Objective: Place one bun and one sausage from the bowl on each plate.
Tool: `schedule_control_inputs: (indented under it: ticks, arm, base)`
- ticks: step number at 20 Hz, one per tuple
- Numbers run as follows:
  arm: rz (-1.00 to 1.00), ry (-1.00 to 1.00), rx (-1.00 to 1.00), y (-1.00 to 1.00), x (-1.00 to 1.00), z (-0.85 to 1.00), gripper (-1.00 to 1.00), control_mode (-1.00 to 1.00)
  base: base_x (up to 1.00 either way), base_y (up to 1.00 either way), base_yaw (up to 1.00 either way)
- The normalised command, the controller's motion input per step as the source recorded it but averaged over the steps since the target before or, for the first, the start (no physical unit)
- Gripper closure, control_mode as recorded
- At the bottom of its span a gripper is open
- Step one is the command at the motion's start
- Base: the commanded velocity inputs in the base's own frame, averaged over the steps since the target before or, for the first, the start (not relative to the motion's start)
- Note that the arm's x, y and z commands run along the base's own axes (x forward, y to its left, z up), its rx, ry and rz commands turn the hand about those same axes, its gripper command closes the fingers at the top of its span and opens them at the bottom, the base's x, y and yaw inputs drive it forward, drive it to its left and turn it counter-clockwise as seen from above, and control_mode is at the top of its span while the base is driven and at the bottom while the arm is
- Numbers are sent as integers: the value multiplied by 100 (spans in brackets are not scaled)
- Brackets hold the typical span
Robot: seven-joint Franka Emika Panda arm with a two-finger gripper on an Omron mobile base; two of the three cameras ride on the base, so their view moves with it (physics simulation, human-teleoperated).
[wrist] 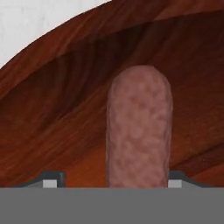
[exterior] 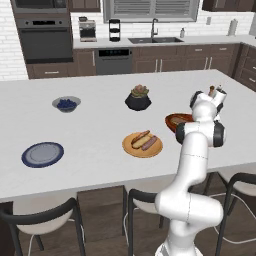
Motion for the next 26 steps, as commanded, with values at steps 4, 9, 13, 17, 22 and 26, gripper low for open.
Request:
schedule_control_inputs:
  ticks: [4,9,13,17,22,26]
  arm:
    - [0,-11,0,30,-16,-30,100,-100]
    - [0,-22,0,44,-94,-18,100,-100]
    - [0,-41,-6,47,-100,51,100,-100]
    - [0,-29,-15,99,-100,94,100,-100]
    - [12,-9,-9,100,-63,100,100,-100]
    - [23,9,-8,100,-59,95,100,-100]
  base:
    - [0,0,0]
    - [0,0,0]
    - [0,0,0]
    - [0,0,0]
    - [0,0,0]
    - [0,0,0]
